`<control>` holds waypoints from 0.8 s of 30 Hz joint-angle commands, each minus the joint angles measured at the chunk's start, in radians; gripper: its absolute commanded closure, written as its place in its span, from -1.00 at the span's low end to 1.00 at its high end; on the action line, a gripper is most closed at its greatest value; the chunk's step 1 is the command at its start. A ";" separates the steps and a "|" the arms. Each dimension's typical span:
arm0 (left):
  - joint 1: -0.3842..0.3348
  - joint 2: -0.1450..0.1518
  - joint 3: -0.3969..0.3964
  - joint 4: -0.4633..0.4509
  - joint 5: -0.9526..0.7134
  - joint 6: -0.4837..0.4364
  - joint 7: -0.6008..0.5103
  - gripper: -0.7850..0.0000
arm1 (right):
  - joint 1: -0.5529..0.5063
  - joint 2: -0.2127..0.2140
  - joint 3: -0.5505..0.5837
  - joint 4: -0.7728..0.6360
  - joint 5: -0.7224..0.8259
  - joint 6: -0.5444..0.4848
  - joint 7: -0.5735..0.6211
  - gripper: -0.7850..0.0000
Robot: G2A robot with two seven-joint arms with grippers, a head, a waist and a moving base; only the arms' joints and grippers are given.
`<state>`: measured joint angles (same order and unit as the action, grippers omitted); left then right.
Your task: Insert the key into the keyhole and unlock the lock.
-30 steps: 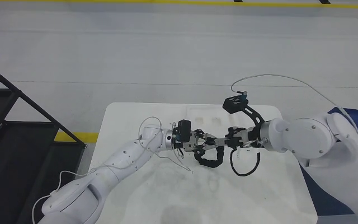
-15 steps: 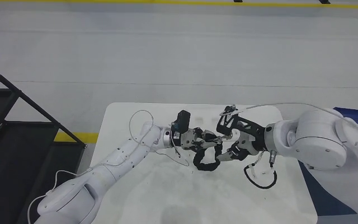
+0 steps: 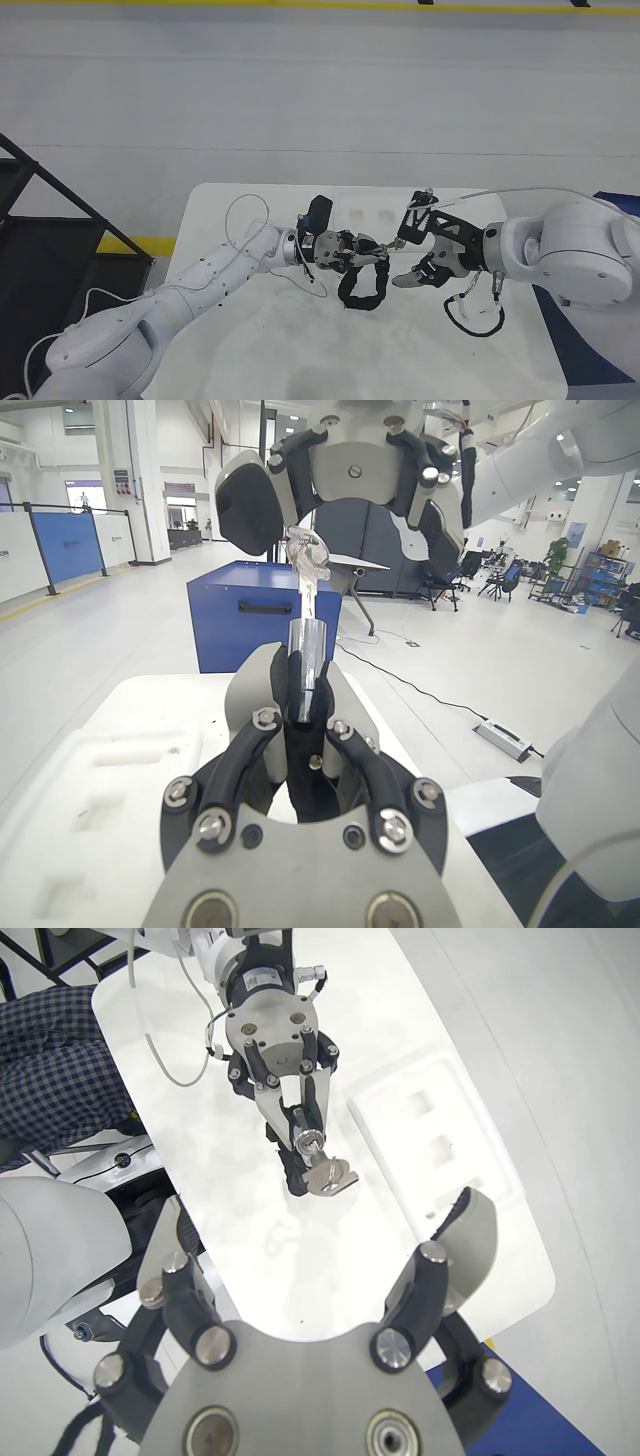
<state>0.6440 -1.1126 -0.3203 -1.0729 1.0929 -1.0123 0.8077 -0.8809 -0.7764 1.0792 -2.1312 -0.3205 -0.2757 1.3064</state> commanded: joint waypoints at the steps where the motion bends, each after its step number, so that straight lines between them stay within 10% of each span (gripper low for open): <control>1: -0.008 0.008 0.009 -0.002 -0.007 0.000 0.000 1.00 | 0.000 0.000 0.000 0.000 0.000 0.000 0.000 -1.00; 24: -0.063 -0.001 0.096 0.033 -0.135 0.000 -0.024 1.00 | -0.036 -0.002 -0.074 -0.085 -0.277 -0.246 -0.120 -1.00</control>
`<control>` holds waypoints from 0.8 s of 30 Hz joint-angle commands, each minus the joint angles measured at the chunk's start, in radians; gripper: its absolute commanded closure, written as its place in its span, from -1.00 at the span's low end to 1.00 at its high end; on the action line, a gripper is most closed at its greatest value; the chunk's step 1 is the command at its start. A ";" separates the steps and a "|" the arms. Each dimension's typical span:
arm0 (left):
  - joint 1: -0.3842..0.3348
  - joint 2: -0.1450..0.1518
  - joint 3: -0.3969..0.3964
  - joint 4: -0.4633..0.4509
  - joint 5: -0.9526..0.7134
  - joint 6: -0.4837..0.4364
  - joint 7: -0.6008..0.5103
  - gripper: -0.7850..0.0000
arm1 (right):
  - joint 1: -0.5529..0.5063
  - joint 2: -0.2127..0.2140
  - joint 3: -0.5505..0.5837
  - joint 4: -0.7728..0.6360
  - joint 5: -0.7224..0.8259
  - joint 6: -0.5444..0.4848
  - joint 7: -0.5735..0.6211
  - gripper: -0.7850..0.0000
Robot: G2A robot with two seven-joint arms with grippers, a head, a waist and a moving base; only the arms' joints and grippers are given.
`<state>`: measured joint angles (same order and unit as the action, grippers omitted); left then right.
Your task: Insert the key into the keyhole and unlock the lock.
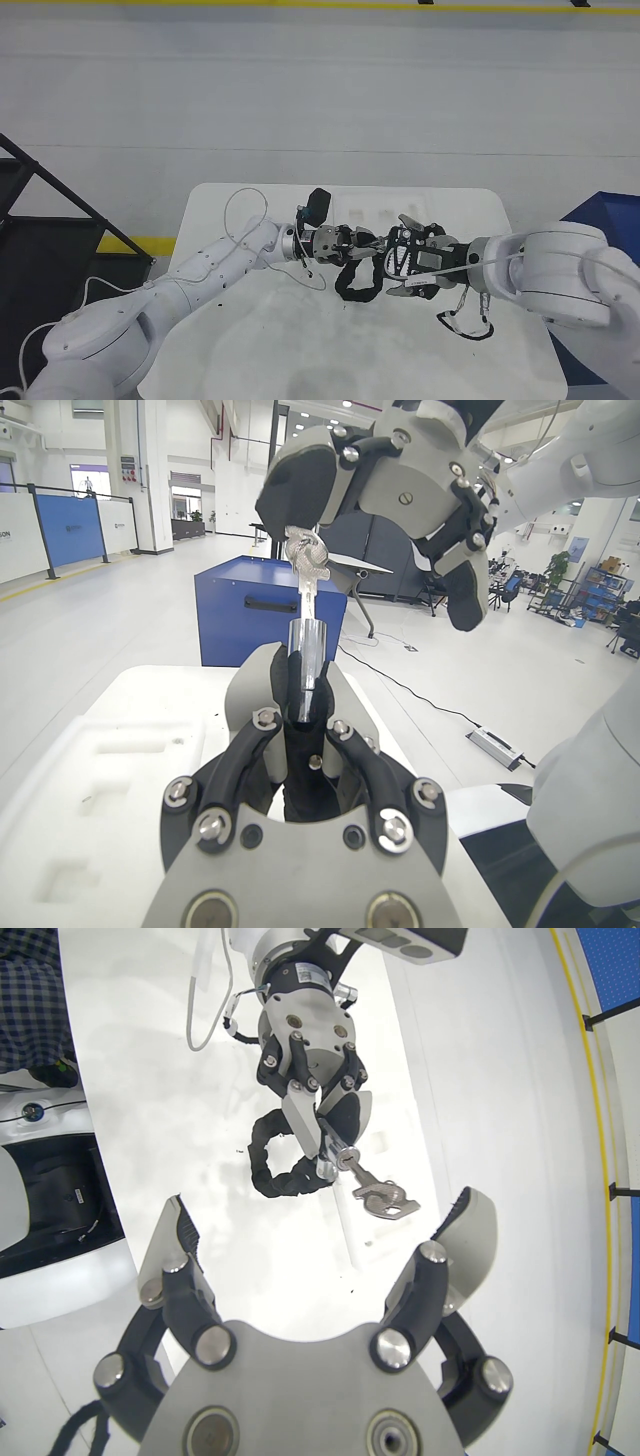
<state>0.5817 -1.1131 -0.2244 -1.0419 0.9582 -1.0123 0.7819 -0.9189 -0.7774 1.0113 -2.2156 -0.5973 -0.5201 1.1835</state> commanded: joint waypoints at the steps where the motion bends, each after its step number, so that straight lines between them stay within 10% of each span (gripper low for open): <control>1: -0.001 -0.002 0.001 0.003 0.000 0.000 0.004 1.00 | 0.007 -0.002 -0.014 0.000 -0.002 -0.003 0.006 -1.00; 24: -0.004 -0.006 -0.003 0.000 0.071 0.000 0.026 1.00 | 0.067 -0.004 -0.004 0.031 -0.062 -0.106 -0.009 -1.00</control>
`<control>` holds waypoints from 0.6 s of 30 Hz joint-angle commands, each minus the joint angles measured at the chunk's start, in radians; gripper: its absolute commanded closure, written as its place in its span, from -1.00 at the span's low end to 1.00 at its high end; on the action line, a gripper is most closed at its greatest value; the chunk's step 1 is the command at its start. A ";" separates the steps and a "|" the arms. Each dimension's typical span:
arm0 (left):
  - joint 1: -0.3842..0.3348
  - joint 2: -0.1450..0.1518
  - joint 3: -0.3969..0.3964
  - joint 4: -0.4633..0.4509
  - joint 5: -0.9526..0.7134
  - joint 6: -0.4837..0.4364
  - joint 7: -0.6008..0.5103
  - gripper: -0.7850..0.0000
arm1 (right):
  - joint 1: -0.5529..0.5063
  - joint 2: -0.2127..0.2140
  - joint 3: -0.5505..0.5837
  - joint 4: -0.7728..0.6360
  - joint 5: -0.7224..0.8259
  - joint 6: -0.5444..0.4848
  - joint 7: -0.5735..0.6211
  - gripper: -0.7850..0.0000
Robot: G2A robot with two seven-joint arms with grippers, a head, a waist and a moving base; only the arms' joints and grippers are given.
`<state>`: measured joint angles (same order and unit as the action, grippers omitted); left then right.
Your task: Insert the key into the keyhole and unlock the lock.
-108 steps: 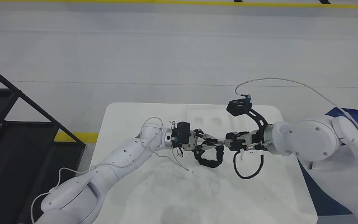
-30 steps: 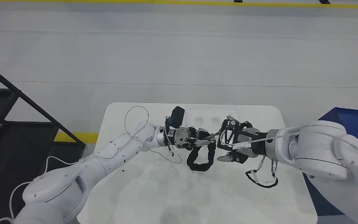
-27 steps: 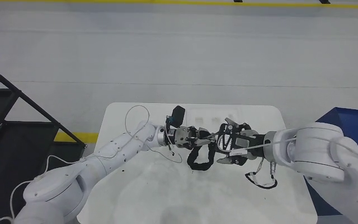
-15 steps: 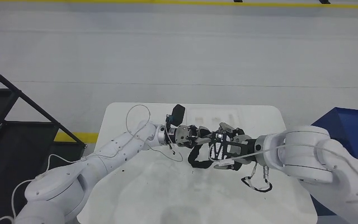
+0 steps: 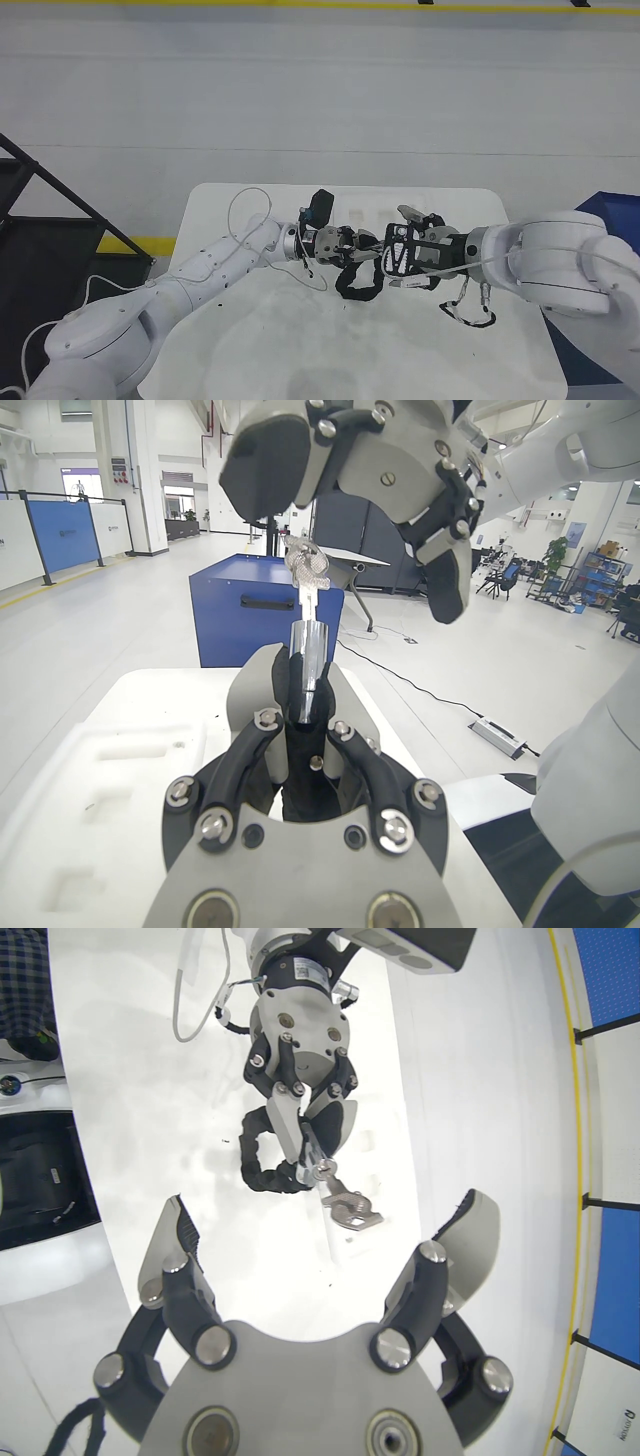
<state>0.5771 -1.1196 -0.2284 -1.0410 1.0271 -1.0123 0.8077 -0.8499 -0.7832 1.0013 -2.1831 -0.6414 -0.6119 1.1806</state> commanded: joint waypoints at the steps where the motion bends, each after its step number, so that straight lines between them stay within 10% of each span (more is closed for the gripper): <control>1: 0.001 0.001 0.001 -0.002 0.003 0.000 0.000 1.00 | -0.008 0.003 0.012 -0.002 -0.034 -0.026 -0.018 -1.00; 4: 0.000 0.002 0.003 -0.004 0.004 0.000 0.000 1.00 | -0.026 0.009 0.021 -0.008 -0.069 -0.062 -0.035 -1.00; 8: -0.003 0.004 0.006 -0.007 0.005 0.000 0.000 1.00 | -0.046 0.014 0.021 -0.030 -0.117 -0.081 -0.053 0.04; 18: -0.008 0.009 0.017 -0.015 0.001 0.000 0.000 1.00 | -0.072 0.022 0.007 -0.087 -0.217 -0.087 -0.059 0.25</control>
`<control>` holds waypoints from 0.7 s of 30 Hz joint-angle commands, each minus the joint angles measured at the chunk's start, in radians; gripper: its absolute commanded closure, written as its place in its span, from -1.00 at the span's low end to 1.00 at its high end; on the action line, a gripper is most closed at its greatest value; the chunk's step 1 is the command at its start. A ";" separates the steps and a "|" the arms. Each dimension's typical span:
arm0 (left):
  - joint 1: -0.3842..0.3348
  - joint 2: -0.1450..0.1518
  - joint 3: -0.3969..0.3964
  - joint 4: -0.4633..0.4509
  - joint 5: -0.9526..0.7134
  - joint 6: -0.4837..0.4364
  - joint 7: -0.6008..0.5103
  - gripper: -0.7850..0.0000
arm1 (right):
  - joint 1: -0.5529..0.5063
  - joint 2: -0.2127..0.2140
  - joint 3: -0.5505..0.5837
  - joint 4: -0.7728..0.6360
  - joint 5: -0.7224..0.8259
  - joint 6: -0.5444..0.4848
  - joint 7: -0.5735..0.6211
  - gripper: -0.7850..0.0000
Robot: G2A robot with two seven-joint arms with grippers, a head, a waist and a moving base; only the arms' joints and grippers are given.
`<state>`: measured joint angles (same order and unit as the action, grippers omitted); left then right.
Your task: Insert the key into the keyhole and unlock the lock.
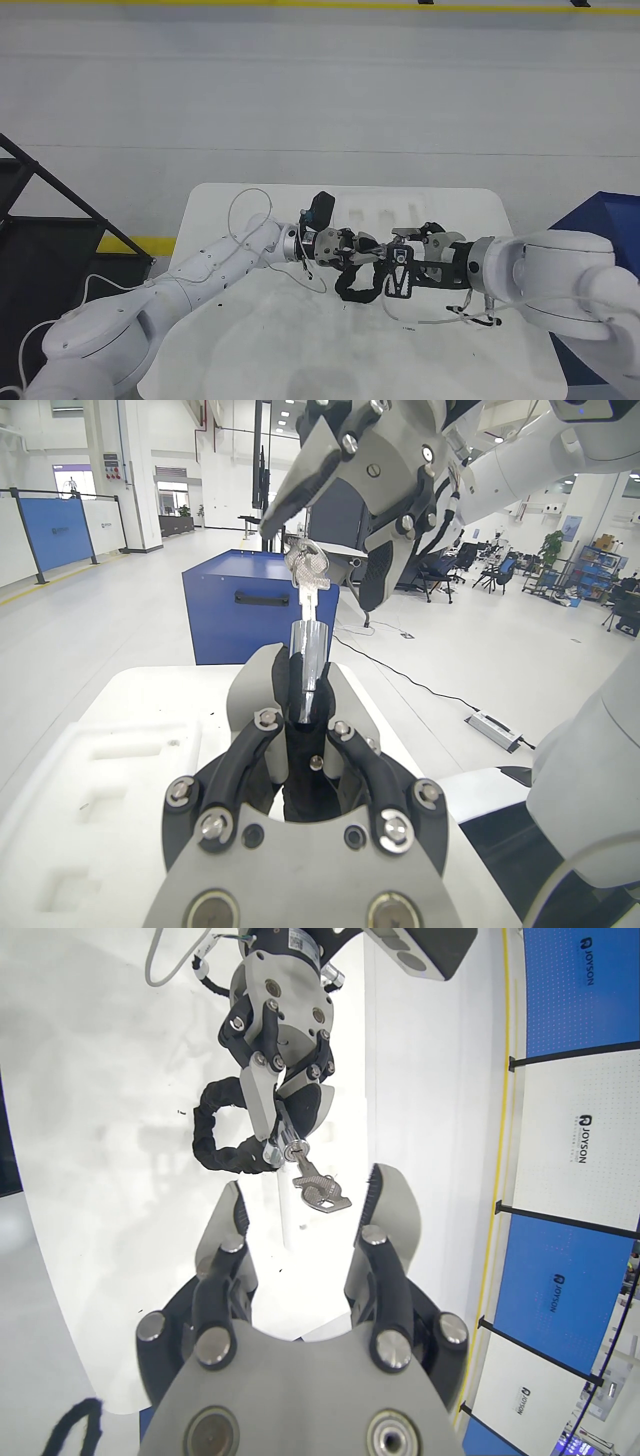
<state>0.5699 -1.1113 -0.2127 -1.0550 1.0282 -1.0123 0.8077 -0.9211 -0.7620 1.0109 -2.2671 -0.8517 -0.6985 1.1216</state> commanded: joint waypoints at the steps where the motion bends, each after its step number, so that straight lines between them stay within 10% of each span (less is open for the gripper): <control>1: -0.001 0.001 0.003 -0.003 0.000 0.000 0.000 1.00 | -0.002 0.000 -0.005 -0.005 -0.011 -0.001 -0.001 0.25; 7: -0.006 0.001 0.013 -0.010 -0.001 0.000 0.000 1.00 | 0.001 -0.001 -0.018 -0.018 -0.037 0.009 0.003 0.30; 13: -0.011 0.002 0.020 -0.014 -0.006 0.000 0.000 1.00 | 0.004 -0.002 -0.022 -0.022 -0.047 0.016 -0.001 1.00; 21: -0.017 0.002 0.029 -0.020 -0.003 0.000 0.000 1.00 | 0.002 -0.003 -0.010 -0.006 0.012 0.049 -0.013 1.00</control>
<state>0.5543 -1.1088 -0.1849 -1.0747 1.0244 -1.0123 0.8077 -0.9186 -0.7645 0.9973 -2.2770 -0.8556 -0.6589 1.1098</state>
